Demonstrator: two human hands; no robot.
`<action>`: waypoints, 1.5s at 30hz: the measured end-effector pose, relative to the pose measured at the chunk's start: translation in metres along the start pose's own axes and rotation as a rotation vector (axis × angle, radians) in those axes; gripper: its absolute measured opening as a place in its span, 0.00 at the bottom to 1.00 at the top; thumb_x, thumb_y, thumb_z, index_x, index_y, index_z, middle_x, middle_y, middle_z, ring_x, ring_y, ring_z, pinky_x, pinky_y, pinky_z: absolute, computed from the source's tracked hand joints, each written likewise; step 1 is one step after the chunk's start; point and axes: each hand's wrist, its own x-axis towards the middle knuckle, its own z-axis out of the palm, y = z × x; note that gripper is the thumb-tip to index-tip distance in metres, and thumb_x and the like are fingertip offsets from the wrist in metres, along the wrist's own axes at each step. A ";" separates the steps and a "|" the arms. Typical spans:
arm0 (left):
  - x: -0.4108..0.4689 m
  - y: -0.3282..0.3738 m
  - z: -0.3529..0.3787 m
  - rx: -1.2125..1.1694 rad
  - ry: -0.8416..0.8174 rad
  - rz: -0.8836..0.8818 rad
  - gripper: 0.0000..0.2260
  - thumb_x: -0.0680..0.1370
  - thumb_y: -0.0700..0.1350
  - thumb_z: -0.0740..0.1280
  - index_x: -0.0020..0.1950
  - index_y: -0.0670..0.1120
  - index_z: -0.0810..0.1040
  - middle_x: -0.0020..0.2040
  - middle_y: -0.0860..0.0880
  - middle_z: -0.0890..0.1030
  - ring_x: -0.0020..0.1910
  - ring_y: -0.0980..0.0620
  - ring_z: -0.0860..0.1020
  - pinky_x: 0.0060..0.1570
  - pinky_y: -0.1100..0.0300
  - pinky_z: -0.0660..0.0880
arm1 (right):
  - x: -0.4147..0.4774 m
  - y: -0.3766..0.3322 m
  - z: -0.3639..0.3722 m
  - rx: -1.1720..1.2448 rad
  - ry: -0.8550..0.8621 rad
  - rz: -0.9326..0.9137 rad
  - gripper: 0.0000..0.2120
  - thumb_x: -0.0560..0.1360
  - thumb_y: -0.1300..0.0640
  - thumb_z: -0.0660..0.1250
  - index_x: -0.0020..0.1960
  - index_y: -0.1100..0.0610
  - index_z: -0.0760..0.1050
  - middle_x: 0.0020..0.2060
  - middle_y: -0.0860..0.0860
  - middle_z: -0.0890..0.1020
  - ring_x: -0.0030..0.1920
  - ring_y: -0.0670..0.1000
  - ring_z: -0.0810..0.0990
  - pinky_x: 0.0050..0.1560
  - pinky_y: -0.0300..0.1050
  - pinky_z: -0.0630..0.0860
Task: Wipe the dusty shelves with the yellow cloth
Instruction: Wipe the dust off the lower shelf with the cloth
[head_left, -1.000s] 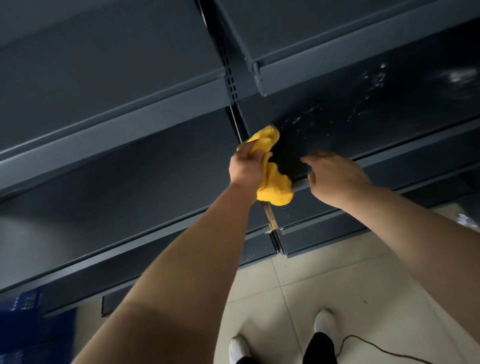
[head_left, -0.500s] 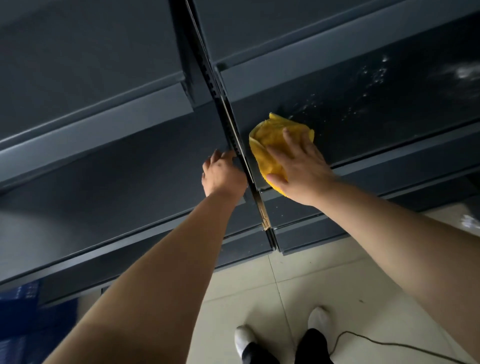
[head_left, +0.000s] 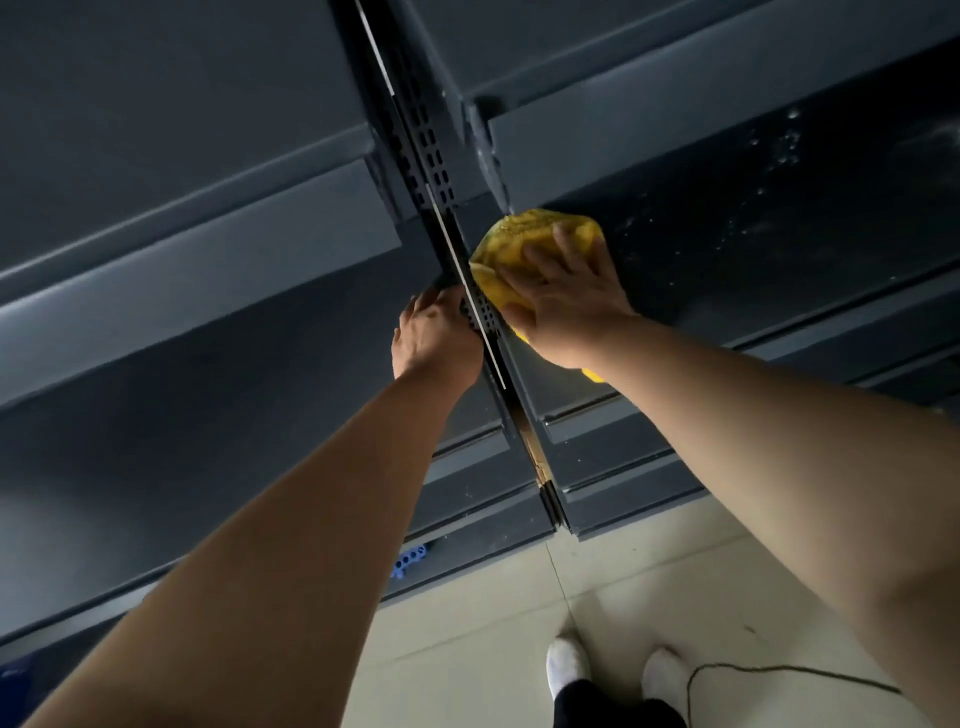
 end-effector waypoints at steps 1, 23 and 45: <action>0.005 -0.003 0.001 0.012 0.005 0.015 0.21 0.78 0.41 0.55 0.71 0.51 0.70 0.71 0.47 0.69 0.70 0.43 0.65 0.67 0.49 0.65 | 0.010 0.000 0.000 0.013 0.009 0.020 0.28 0.79 0.36 0.40 0.78 0.40 0.43 0.79 0.47 0.46 0.77 0.59 0.35 0.73 0.66 0.36; 0.021 0.060 0.014 -0.045 0.089 -0.062 0.25 0.77 0.37 0.56 0.74 0.51 0.67 0.74 0.48 0.68 0.71 0.45 0.66 0.64 0.54 0.67 | 0.039 0.085 -0.015 0.029 0.023 0.166 0.27 0.81 0.41 0.43 0.78 0.46 0.48 0.79 0.49 0.49 0.78 0.57 0.37 0.74 0.64 0.39; -0.004 0.074 0.012 0.038 0.046 -0.235 0.22 0.75 0.36 0.58 0.71 0.41 0.68 0.69 0.40 0.69 0.68 0.38 0.67 0.62 0.46 0.68 | -0.019 0.143 -0.018 0.099 0.007 0.331 0.27 0.82 0.44 0.45 0.79 0.50 0.48 0.79 0.54 0.49 0.78 0.60 0.39 0.75 0.63 0.38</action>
